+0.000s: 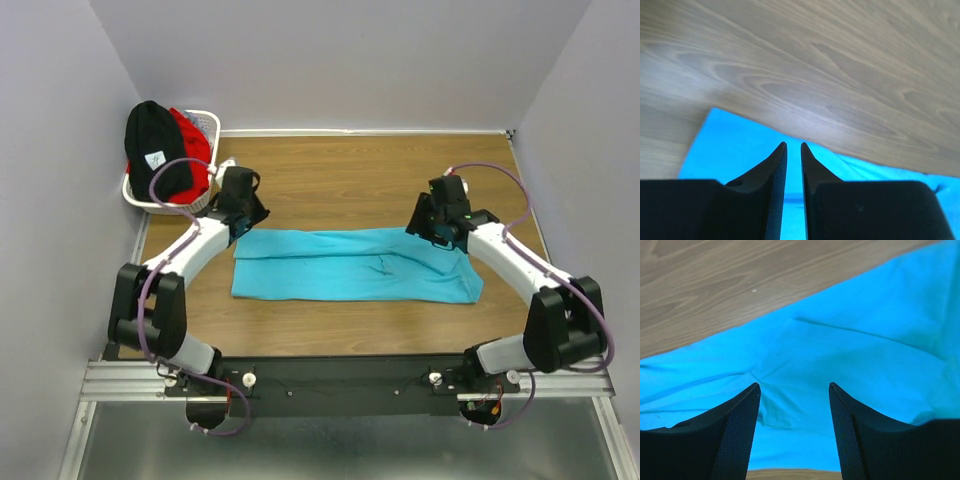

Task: Fold and stack the t-shirts
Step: Fold the tshirt

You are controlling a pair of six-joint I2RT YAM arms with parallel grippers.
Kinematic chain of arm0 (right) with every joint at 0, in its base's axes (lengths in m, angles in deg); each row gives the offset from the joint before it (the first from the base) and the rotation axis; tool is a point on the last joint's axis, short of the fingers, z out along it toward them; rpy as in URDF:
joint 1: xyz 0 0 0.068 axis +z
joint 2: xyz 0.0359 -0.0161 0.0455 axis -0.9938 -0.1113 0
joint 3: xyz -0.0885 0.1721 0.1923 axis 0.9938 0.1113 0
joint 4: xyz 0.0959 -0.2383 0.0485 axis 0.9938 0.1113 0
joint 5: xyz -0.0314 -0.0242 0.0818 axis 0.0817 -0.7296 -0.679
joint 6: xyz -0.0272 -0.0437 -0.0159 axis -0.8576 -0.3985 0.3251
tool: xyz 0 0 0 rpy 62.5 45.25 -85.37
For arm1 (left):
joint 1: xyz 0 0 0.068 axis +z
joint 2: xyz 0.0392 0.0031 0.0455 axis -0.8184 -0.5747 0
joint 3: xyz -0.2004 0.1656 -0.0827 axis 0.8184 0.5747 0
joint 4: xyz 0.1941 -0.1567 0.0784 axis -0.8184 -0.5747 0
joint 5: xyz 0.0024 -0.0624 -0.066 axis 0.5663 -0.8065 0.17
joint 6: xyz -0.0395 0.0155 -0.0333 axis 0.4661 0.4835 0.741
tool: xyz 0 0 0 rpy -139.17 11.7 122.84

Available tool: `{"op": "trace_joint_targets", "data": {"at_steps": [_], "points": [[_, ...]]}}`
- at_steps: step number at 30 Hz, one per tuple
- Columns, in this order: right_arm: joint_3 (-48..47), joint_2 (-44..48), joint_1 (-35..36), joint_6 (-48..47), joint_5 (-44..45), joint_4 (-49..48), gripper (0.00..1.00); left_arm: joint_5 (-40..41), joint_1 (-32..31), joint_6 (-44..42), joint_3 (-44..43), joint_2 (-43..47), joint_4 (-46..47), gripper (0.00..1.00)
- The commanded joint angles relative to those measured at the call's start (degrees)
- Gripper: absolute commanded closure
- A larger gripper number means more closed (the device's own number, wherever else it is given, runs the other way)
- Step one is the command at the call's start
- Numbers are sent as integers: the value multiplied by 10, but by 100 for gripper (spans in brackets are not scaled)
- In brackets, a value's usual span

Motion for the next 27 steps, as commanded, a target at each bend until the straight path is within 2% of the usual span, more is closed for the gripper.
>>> {"op": "trace_joint_targets", "data": {"at_steps": [1,5,9,17,21,27], "points": [[-42,-54,38,-14,0,-13,36,15,-43,12,-20,-62,-1,77],[-77,-112,78,-14,8,-29,36,16,-84,21,-24,-100,11,80],[-123,-168,102,-21,12,-42,37,17,-98,24,-28,-125,18,81],[-205,-286,128,-28,30,-44,40,55,-97,36,-38,-145,0,81],[-199,-303,138,-15,31,-47,41,73,-92,44,-42,-153,-16,81],[-191,-329,140,-2,56,-52,41,53,-63,53,-24,-173,-11,81]]}}
